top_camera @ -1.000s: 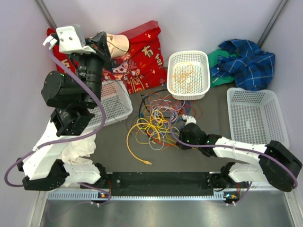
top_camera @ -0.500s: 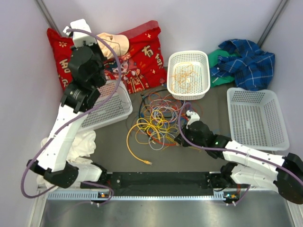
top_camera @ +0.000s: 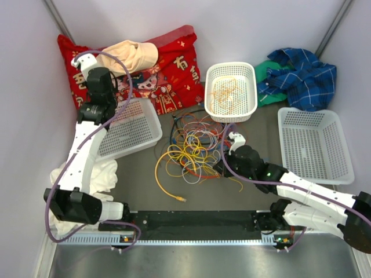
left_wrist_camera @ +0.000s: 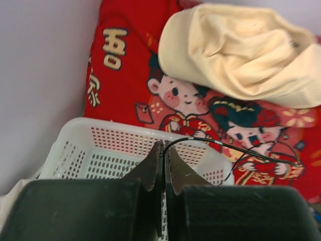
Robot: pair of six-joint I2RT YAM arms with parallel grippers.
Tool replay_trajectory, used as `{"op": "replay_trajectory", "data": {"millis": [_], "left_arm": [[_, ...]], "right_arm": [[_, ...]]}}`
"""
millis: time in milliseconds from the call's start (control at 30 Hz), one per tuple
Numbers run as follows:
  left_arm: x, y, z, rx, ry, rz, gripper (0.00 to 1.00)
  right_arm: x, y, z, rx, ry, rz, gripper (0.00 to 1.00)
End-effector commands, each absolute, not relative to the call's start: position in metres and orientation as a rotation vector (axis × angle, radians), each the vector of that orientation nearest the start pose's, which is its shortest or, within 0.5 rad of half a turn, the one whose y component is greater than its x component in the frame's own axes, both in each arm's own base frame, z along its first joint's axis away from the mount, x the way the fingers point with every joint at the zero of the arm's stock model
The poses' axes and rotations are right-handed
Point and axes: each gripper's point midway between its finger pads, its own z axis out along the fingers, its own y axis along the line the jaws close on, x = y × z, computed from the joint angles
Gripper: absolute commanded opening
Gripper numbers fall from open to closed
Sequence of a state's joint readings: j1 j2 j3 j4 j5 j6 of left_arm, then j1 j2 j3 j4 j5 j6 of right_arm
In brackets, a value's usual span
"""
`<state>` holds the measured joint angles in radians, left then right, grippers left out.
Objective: Untangle the cables
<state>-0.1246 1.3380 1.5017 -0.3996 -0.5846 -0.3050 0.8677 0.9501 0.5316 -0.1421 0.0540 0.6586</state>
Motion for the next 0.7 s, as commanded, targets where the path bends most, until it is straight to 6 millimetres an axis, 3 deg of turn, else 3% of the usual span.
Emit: {"op": "replay_trajectory", "data": {"millis": [0, 67, 100, 133, 167, 200, 300, 400, 467, 500, 600, 633, 667], "left_arm": [[0.405, 0.044, 0.347, -0.64, 1.694, 0.159, 0.0], [0.4, 0.041, 0.336, -0.633, 1.717, 0.14, 0.03], [0.396, 0.04, 0.338, -0.634, 1.709, 0.128, 0.18], [0.394, 0.04, 0.335, -0.64, 1.706, 0.123, 0.56], [0.392, 0.041, 0.336, -0.649, 1.698, 0.127, 0.7], [0.388, 0.041, 0.341, -0.647, 1.686, 0.121, 0.99], [0.382, 0.042, 0.353, -0.65, 1.662, 0.111, 0.99], [0.377, 0.03, 0.36, -0.627, 1.659, 0.027, 0.99], [0.374, 0.017, 0.352, -0.631, 1.68, -0.06, 0.99], [0.372, 0.005, 0.351, -0.605, 1.694, -0.132, 0.99], [0.365, -0.037, 0.322, -0.565, 1.776, -0.292, 0.99], [0.359, -0.066, 0.301, -0.522, 1.831, -0.349, 0.99], [0.355, -0.083, 0.292, -0.485, 1.854, -0.374, 0.99]], "right_arm": [[0.196, 0.253, 0.143, -0.233, 2.181, 0.833, 0.0], [0.197, 0.254, 0.145, -0.239, 2.175, 0.832, 0.0], [0.197, 0.254, 0.146, -0.242, 2.174, 0.83, 0.0], [0.197, 0.254, 0.146, -0.241, 2.173, 0.832, 0.0], [0.198, 0.255, 0.149, -0.242, 2.167, 0.836, 0.0], [0.197, 0.255, 0.148, -0.243, 2.169, 0.837, 0.0], [0.197, 0.256, 0.149, -0.24, 2.169, 0.843, 0.0], [0.196, 0.255, 0.147, -0.231, 2.178, 0.847, 0.0], [0.197, 0.255, 0.149, -0.228, 2.176, 0.845, 0.0], [0.197, 0.255, 0.15, -0.223, 2.175, 0.845, 0.0], [0.199, 0.251, 0.152, -0.214, 2.176, 0.813, 0.0], [0.2, 0.25, 0.153, -0.211, 2.175, 0.804, 0.0], [0.202, 0.248, 0.156, -0.211, 2.166, 0.793, 0.0]]}}
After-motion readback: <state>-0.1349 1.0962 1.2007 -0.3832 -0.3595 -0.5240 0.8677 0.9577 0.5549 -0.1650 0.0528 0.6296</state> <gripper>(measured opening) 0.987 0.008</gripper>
